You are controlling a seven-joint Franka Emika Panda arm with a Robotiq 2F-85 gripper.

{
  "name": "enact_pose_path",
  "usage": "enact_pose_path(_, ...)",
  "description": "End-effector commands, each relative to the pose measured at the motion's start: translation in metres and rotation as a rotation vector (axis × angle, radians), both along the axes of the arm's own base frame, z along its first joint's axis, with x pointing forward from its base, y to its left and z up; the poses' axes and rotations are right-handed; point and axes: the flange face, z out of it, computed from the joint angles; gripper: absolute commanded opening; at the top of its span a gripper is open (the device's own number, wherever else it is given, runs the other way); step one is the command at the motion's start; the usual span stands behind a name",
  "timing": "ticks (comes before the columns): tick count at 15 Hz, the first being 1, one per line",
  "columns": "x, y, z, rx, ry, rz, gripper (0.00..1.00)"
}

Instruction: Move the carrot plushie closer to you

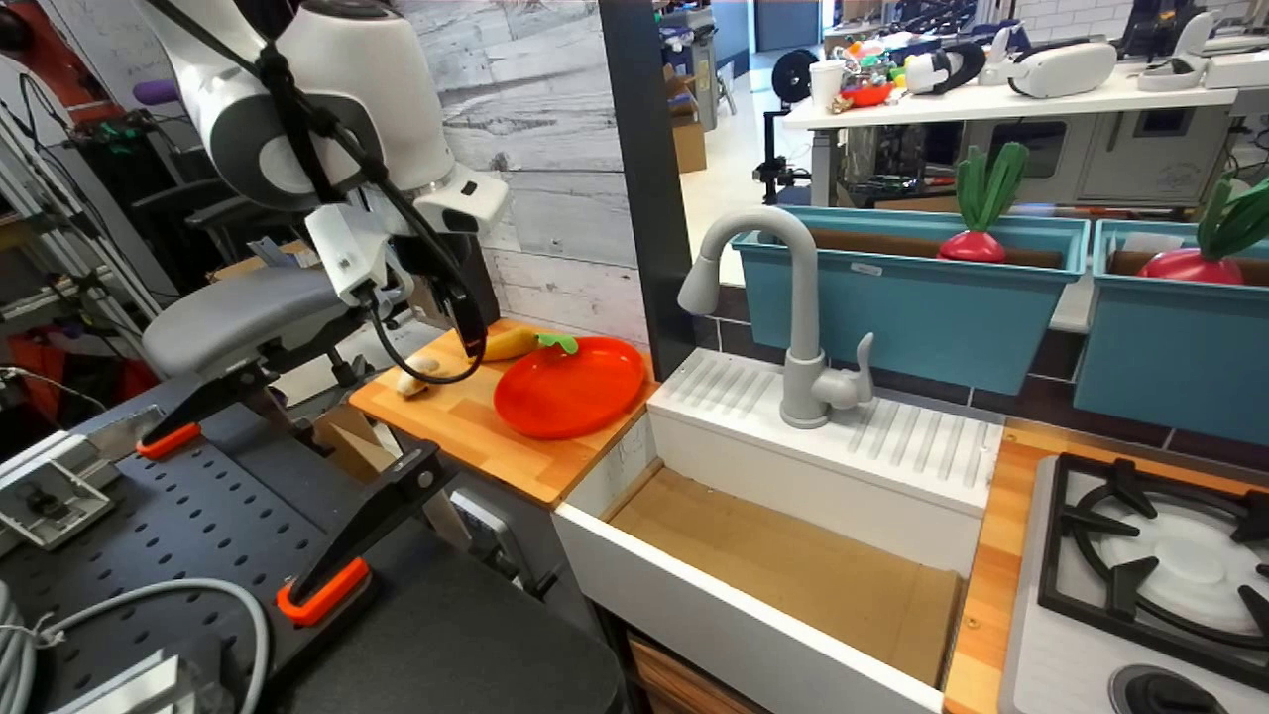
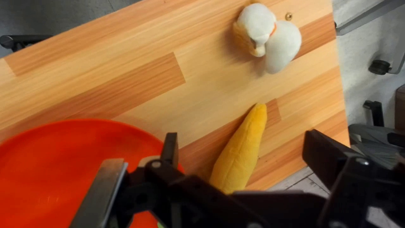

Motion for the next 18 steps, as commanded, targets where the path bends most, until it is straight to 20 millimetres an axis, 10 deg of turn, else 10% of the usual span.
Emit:
enact_pose_path(1, 0.011, 0.012, -0.02, -0.029, -0.045, -0.061, 1.0)
enact_pose_path(14, 0.038, 0.031, -0.038, -0.062, -0.097, -0.173, 0.98)
enact_pose_path(15, 0.04, 0.03, -0.039, -0.073, -0.093, -0.168, 0.74)
enact_pose_path(18, 0.043, 0.029, -0.044, -0.098, -0.101, -0.164, 0.6)
